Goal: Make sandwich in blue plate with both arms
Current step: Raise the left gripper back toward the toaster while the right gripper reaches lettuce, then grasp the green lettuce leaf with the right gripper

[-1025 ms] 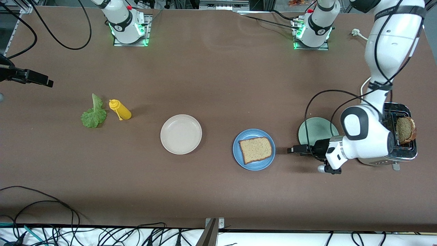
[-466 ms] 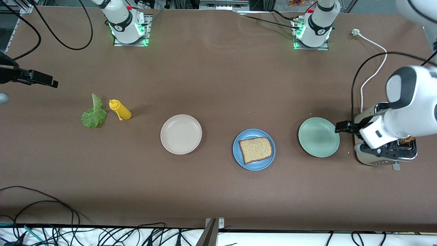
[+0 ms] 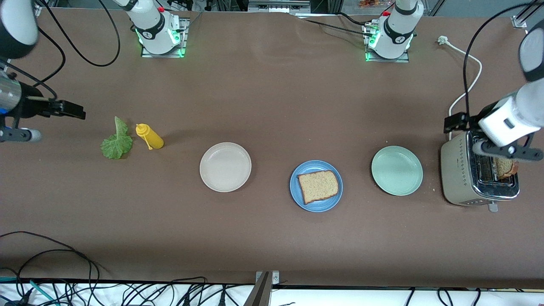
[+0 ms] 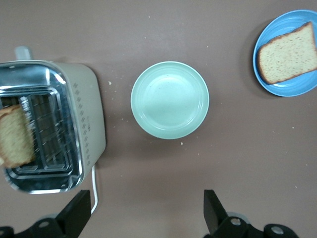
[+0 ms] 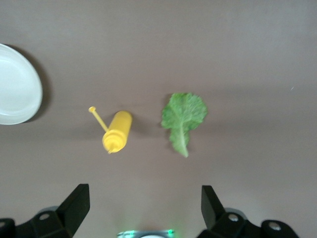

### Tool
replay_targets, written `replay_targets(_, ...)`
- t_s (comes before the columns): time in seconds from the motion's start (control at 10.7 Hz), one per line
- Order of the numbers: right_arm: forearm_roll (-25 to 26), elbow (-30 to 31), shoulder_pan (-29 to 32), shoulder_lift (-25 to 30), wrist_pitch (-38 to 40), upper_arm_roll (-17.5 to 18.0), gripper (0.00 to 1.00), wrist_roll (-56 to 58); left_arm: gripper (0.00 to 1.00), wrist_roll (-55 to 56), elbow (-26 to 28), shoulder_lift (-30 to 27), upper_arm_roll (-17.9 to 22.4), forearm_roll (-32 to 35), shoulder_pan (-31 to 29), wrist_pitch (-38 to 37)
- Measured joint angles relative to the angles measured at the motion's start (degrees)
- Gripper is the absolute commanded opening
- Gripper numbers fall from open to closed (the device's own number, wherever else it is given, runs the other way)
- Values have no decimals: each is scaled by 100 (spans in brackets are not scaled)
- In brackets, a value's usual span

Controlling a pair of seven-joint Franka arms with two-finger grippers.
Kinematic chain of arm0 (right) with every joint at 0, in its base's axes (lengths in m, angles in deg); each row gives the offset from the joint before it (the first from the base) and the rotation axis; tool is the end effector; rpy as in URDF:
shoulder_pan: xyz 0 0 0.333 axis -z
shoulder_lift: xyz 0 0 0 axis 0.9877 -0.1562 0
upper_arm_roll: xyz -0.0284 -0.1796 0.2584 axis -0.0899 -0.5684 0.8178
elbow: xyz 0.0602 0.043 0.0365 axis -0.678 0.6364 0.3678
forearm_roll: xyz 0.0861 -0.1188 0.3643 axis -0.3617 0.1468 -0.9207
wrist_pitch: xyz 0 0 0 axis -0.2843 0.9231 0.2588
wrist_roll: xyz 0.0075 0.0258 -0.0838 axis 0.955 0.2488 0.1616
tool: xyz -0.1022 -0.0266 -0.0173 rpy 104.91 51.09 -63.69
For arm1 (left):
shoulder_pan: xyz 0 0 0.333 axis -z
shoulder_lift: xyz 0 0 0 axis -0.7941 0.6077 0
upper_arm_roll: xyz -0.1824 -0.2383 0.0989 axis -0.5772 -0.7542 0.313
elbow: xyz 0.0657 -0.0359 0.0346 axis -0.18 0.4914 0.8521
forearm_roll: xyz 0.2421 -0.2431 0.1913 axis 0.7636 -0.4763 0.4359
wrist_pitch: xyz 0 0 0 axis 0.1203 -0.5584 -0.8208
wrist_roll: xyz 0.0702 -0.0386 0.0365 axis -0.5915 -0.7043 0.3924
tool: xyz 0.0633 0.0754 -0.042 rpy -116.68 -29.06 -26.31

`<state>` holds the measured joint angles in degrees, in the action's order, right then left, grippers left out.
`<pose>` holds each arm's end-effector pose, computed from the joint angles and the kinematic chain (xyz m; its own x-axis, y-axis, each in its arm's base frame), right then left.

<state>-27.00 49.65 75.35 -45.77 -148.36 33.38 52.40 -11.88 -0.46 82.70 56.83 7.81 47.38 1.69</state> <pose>0.5957 -0.0054 0.5436 0.9809 -0.0295 -0.1921 -0.0191 -0.9983 0.0559 0.6028 -0.0080 0.5419 0.9770 -0.1494 -0.1524 -0.1511 -0.9885 0.0003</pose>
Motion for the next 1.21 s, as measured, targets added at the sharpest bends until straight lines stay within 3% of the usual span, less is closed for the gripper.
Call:
replay_targets(0.37, 356, 735, -35, -231, -1134, 6, 100, 866, 100, 358, 379, -1035, 222, 0, 235, -454)
replay_targets(0.65, 355, 1449, 208, -255, -1893, -185, 100, 1719, 100, 399, 745, -1309, 1236, -3, 991, -450)
replay_targets(1.21, 13, 2768, 485, -402, -3021, -200, 100, 2566, 100, 770, 739, -1290, 1194, -4, 1231, -470)
